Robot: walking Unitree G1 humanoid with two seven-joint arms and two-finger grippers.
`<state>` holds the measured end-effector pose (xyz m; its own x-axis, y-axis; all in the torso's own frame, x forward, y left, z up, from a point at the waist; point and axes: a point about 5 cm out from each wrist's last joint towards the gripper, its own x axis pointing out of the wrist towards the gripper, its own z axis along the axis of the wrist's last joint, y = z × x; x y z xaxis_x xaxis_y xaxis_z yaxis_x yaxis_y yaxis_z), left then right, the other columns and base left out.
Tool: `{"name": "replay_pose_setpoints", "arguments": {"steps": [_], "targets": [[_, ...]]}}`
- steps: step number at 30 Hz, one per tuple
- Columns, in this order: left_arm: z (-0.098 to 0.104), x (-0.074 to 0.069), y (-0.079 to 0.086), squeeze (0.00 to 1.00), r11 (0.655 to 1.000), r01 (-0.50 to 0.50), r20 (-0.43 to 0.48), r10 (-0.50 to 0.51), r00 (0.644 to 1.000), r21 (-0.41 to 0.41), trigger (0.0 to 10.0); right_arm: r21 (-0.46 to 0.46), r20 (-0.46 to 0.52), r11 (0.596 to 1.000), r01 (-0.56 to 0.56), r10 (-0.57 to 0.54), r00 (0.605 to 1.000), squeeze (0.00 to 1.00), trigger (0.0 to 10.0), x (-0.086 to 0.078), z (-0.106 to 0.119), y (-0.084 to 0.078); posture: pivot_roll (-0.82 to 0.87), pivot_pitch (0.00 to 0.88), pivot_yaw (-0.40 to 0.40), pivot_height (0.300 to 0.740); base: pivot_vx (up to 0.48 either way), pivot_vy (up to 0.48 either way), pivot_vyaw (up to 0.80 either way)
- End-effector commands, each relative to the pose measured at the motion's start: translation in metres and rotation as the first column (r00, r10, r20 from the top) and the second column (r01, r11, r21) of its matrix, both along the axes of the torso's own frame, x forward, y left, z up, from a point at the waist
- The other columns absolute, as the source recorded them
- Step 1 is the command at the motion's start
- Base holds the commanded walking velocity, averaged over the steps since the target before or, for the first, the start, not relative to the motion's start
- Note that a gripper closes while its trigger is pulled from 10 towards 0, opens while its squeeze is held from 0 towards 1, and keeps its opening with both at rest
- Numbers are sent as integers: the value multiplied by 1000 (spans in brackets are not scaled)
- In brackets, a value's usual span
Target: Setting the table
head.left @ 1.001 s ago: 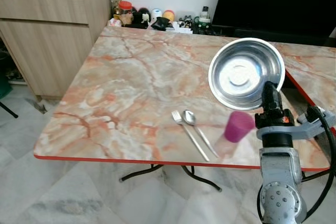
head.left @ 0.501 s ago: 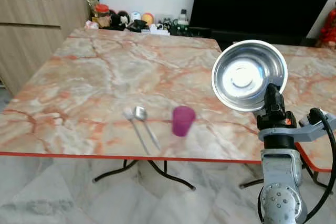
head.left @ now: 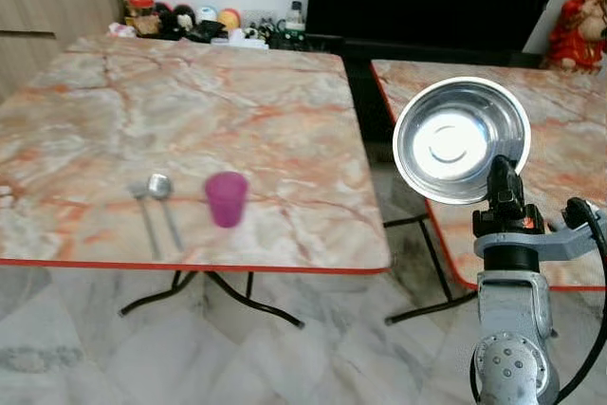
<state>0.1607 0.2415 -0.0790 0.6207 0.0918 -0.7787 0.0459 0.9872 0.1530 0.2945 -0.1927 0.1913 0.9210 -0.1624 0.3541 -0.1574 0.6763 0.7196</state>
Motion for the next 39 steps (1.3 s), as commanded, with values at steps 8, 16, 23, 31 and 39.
{"name": "replay_pose_setpoints", "arguments": {"steps": [8, 16, 23, 31, 39], "targets": [[-3, -9, 3, 0, 1000, 20, -42, -20, 999, 11, 10000, 10, 14, 1000, 22, -22, 1000, 0, 10000, -2, 4, 0, -24, 130, -26, 740, 0, -480, 0], [-3, -10, 5, 0, 1000, 18, -45, -18, 999, 14, 10000, 15, 6, 999, 39, -39, 999, 0, 10000, -2, 2, -2, -27, 135, -21, 740, 0, -480, 0], [-3, -9, 6, 0, 1000, 17, -44, -16, 999, 16, 10000, 12, 2, 999, 45, -45, 999, 0, 10000, -2, 1, -2, -24, 137, -21, 740, 0, -480, 0], [-4, -11, 6, 0, 1000, 7, -54, -6, 999, 20, 10000, 6, -5, 999, 48, -48, 999, 0, 10000, -2, -1, -2, -23, 137, -24, 740, 0, -102, 0], [-4, -10, 5, 0, 1000, -6, -47, 6, 999, 14, 10000, 6, -6, 999, 47, -47, 999, 0, 10000, 0, 0, 0, -21, 134, -28, 740, 0, 0, 0]]}}
